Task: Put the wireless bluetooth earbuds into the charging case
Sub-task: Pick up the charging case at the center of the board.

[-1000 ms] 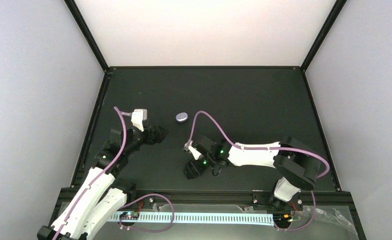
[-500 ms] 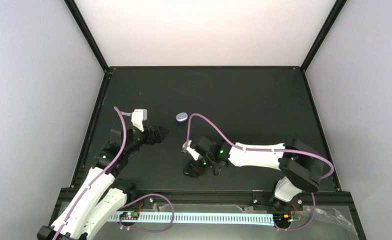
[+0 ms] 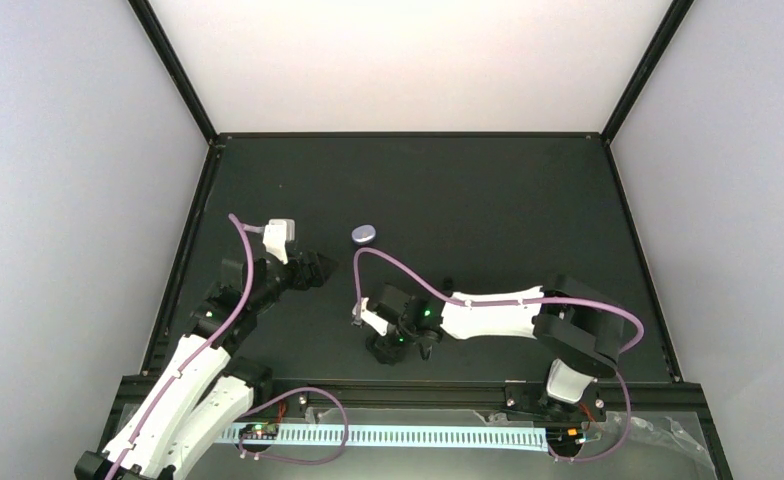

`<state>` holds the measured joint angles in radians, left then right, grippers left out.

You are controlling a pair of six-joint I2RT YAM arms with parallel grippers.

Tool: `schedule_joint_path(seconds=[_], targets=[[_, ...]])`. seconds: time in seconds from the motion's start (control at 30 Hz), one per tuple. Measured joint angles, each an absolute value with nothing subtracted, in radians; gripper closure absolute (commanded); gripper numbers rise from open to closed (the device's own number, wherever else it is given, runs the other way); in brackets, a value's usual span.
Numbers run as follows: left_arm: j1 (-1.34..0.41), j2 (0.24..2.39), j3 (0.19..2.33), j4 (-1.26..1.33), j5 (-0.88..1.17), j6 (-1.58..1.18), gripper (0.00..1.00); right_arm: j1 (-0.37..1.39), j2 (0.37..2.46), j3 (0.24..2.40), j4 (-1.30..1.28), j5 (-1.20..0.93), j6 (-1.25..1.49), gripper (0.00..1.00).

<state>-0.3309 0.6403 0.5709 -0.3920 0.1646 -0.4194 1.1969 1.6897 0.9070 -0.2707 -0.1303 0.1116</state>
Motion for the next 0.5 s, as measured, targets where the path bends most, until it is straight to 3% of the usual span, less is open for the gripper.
schedule_joint_path(seconds=[0.3,0.5], targets=[[-0.331,0.64,0.571,-0.392,0.165,-0.419,0.01,1.23,1.69,0.893,-0.242,-0.105,0.11,0.5],[-0.331,0.638,0.566,-0.392,0.164,-0.419,0.01,1.234,1.69,0.881,-0.208,-0.088,0.116,0.43]])
